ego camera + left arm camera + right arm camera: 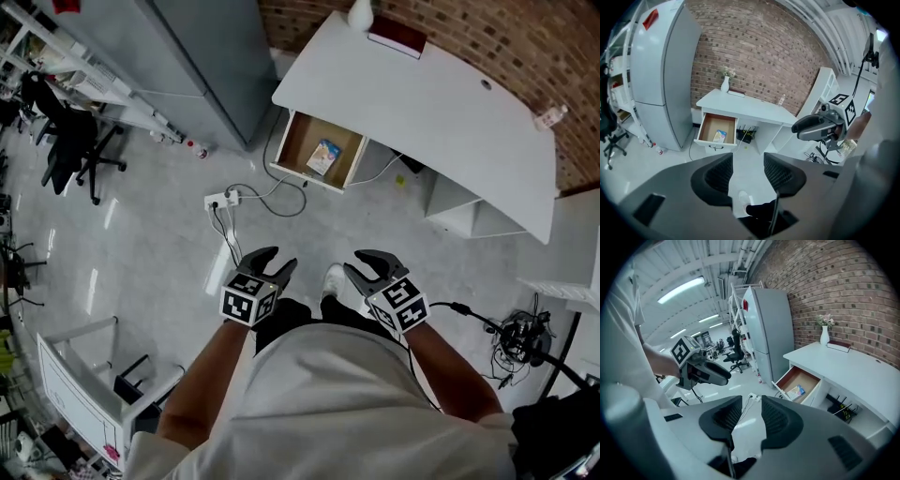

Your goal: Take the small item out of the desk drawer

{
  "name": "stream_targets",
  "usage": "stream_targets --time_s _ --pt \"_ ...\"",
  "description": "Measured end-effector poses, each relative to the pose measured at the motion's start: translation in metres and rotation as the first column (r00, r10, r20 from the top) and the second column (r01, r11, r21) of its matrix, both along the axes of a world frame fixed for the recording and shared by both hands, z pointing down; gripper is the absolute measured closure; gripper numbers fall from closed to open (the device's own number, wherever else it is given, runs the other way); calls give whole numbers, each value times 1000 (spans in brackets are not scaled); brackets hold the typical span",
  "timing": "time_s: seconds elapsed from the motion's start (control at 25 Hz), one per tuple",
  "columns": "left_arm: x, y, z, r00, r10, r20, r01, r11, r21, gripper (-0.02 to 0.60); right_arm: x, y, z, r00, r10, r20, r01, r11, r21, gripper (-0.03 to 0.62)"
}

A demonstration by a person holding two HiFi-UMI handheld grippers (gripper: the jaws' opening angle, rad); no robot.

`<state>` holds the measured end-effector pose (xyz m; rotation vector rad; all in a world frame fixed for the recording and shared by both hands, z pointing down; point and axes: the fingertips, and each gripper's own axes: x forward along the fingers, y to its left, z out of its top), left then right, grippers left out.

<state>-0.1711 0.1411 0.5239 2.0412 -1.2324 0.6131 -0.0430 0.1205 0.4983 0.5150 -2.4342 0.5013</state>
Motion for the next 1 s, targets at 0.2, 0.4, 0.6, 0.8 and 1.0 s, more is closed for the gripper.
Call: stream_targets --time_s 0.2,0.4,0.6,0.8,1.0 --pt "7 -82 23 999 22 33 -21 999 -39 351 19 -62 8 996 94 0 -94 995 -23 427" --pt "10 -153 61 994 101 29 -97 989 -112 325 26 -114 26 978 205 -38 -207 976 -62 427" --pt "14 -232 103 981 184 58 -172 970 -173 311 28 -170 56 940 321 -119 -336 930 -151 459" --pt "4 -300 165 953 277 127 -244 943 -226 291 12 -207 88 904 391 -173 -422 880 -220 459" --pt "-2 -369 234 947 282 152 -232 931 -284 268 -4 -238 118 883 426 -199 -466 847 -254 459"
